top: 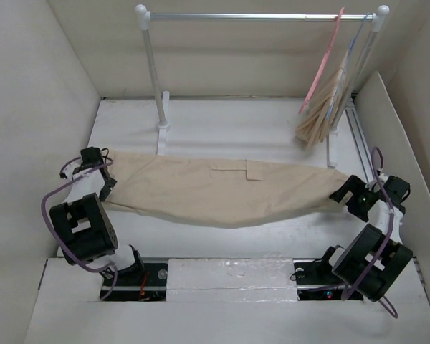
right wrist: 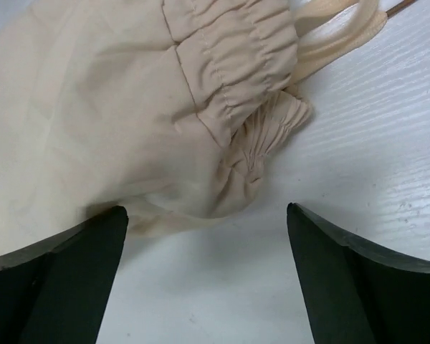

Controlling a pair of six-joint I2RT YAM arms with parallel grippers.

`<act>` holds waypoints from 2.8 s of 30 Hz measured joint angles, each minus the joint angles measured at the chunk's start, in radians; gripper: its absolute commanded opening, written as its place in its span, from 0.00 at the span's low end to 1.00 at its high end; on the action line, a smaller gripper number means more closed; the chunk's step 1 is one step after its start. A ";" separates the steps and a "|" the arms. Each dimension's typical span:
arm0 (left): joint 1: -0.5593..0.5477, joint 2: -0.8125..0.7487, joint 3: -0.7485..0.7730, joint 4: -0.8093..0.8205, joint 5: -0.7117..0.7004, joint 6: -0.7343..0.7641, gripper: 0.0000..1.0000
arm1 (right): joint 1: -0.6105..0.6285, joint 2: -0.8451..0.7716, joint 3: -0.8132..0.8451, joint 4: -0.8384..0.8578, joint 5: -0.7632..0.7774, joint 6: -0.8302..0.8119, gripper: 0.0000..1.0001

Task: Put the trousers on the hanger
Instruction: Fold the trousers at the center of the board.

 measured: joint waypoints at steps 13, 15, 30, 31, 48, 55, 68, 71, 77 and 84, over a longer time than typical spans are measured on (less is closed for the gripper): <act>-0.508 -0.158 0.224 0.056 0.129 -0.026 0.81 | 0.043 0.056 0.131 -0.043 0.041 0.006 1.00; -0.587 -0.169 0.187 0.107 0.159 -0.023 0.81 | 0.052 0.090 0.135 -0.024 0.064 0.026 1.00; -0.814 -0.008 0.051 0.227 0.281 0.002 0.79 | 0.108 -0.068 0.104 -0.029 0.120 0.051 1.00; -0.821 -0.014 0.041 0.227 0.290 0.005 0.79 | 0.107 -0.103 0.120 -0.050 0.131 0.048 1.00; -0.855 -0.058 -0.039 0.283 0.333 0.068 0.78 | 0.087 0.193 0.042 0.208 0.170 0.088 0.95; -0.719 -0.080 -0.061 0.268 0.336 0.093 0.78 | 0.050 0.268 0.014 0.336 0.130 0.149 0.01; -0.771 -0.087 -0.142 0.259 0.433 0.060 0.77 | 0.018 0.034 0.521 -0.031 0.171 0.002 0.00; -0.838 -0.073 -0.127 0.251 0.442 0.030 0.78 | 0.025 0.028 0.688 -0.071 0.174 -0.058 0.00; -1.077 0.036 0.029 0.225 0.436 -0.016 0.79 | 0.143 0.024 0.815 -0.147 0.147 -0.124 0.00; -1.091 0.010 0.236 0.134 0.375 -0.005 0.79 | 0.468 -0.003 0.816 -0.225 0.151 -0.154 0.00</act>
